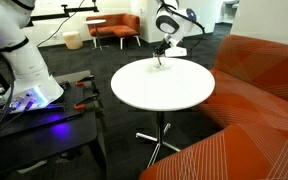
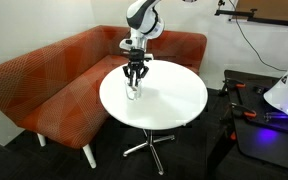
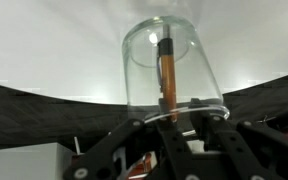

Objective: Take the pen out of the glass and set it on the table

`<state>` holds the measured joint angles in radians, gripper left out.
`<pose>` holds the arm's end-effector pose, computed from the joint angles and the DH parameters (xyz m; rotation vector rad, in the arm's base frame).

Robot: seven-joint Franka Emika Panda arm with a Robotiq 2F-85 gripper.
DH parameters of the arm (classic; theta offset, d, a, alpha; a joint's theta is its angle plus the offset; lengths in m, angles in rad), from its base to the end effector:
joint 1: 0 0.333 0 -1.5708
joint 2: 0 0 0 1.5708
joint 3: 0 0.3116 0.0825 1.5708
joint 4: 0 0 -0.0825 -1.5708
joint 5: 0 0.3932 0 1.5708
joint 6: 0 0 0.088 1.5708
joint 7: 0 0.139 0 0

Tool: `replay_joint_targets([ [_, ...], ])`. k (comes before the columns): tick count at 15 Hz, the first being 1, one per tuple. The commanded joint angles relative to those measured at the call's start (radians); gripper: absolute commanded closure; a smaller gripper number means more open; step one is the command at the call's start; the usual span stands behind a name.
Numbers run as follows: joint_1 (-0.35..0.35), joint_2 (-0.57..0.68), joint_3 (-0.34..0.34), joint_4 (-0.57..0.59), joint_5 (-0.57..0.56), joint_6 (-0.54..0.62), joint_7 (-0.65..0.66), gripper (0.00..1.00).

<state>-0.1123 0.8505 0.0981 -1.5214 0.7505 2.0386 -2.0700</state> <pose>0.6787 0.0417 0.1137 -1.7503 -1.7398 -0.5514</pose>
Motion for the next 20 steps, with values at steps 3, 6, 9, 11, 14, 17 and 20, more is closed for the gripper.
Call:
replay_joint_targets([
  [3,-0.018,0.015,0.022,0.034,-0.022,-0.026,0.044,0.68],
  [6,-0.018,0.021,0.023,0.044,-0.024,-0.034,0.045,0.68],
  [9,-0.019,0.028,0.025,0.053,-0.023,-0.038,0.045,0.97],
  [11,-0.019,0.031,0.026,0.059,-0.024,-0.041,0.047,1.0],
  [14,-0.021,0.032,0.028,0.061,-0.023,-0.044,0.056,1.0],
  [17,-0.022,0.031,0.028,0.061,-0.023,-0.042,0.058,1.0],
  [20,-0.024,0.033,0.03,0.064,-0.025,-0.049,0.059,0.69],
])
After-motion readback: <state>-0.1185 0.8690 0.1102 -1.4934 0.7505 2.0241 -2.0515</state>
